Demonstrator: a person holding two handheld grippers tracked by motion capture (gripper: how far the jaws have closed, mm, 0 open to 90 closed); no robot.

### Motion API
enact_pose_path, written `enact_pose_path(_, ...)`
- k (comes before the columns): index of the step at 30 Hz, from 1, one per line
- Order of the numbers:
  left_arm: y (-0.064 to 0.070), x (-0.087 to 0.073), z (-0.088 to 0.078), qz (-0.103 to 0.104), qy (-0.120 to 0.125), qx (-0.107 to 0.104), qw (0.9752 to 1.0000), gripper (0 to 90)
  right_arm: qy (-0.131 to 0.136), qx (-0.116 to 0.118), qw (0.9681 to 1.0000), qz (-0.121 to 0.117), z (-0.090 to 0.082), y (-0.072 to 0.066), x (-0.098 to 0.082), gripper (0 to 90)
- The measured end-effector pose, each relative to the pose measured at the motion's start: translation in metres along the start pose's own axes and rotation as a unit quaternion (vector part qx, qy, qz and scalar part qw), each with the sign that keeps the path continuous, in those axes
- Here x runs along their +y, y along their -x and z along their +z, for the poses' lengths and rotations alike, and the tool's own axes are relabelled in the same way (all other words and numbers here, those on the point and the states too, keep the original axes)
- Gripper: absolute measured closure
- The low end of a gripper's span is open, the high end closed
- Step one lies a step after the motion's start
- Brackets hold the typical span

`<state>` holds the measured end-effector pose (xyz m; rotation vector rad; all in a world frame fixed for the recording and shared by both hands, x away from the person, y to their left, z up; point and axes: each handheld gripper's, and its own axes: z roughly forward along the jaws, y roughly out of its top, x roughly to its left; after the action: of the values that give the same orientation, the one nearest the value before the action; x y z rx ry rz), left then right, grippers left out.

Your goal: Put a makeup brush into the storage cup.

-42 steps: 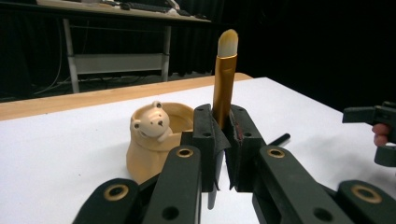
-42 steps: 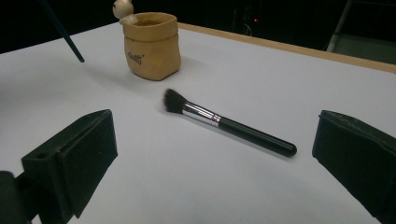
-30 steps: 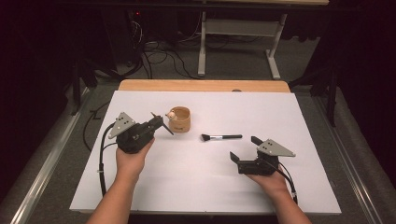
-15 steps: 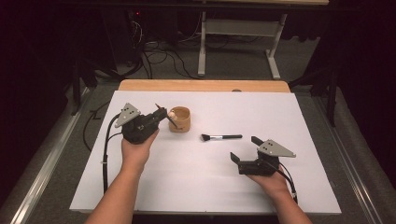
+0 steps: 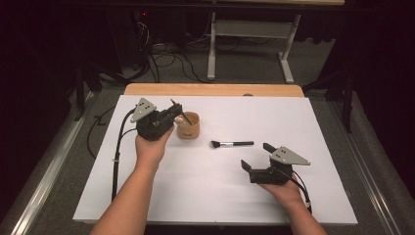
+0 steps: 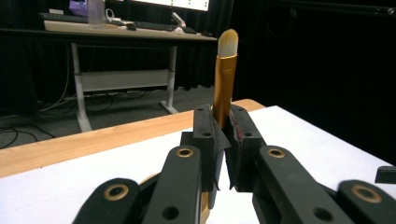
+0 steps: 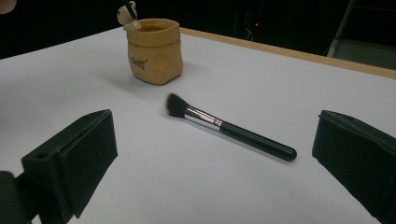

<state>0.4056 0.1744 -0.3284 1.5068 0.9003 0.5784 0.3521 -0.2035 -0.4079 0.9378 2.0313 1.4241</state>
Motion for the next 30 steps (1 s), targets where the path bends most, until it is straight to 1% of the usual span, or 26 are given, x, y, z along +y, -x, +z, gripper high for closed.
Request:
enact_pose_path(1,0.000,0.000,0.001,-0.002,0.001,0.001,1.0000,83.4,0.000,0.000,1.0000,0.004,0.000,0.000,0.000,1.5)
enact_pose_path(4,-0.001,0.000,0.004,-0.001,-0.002,0.006,1.0000,83.4,0.005,0.000,1.0000,0.004,-0.001,0.000,0.001,1.5)
enact_pose_path(6,-0.002,0.000,0.006,-0.002,-0.003,0.011,0.9999,83.4,0.004,0.000,1.0000,0.008,-0.001,0.000,0.001,1.5)
enact_pose_path(7,-0.003,-0.001,0.007,-0.002,-0.003,0.011,0.9999,83.4,0.004,0.001,1.0000,0.004,-0.001,0.000,0.001,1.5)
enact_pose_path(10,-0.004,-0.002,0.009,0.001,-0.004,0.015,0.9999,83.3,0.001,0.002,1.0000,0.004,0.000,0.001,0.000,1.5)
enact_pose_path(11,-0.004,-0.002,0.009,0.000,-0.004,0.017,0.9998,83.4,-0.001,0.001,1.0000,0.008,-0.001,0.000,0.000,1.5)
enact_pose_path(12,-0.005,-0.002,0.010,-0.002,-0.002,0.018,0.9998,83.3,0.000,0.003,1.0000,0.005,0.000,0.001,0.000,1.4)
enact_pose_path(16,-0.007,-0.003,0.013,-0.008,0.000,0.024,0.9997,83.4,-0.005,0.002,1.0000,0.006,0.001,0.001,-0.001,1.5)
enact_pose_path(19,-0.008,-0.005,0.016,-0.010,-0.008,0.028,0.9995,83.4,-0.003,0.004,1.0000,0.006,0.001,0.001,-0.001,1.5)
enact_pose_path(22,-0.008,-0.007,0.018,-0.004,-0.017,0.031,0.9994,83.4,-0.003,0.004,1.0000,0.009,0.001,0.000,-0.001,1.5)
enact_pose_path(25,-0.007,-0.009,0.020,-0.002,-0.019,0.033,0.9993,83.3,-0.003,0.004,1.0000,0.006,0.001,0.001,-0.001,1.5)
enact_pose_path(28,-0.007,-0.010,0.021,0.000,-0.026,0.036,0.9990,83.3,-0.006,0.005,0.9999,0.006,0.001,0.000,-0.002,1.5)
enact_pose_path(30,-0.007,-0.011,0.022,0.000,-0.026,0.037,0.9990,83.3,-0.006,0.006,0.9999,0.005,0.002,0.000,-0.002,1.5)
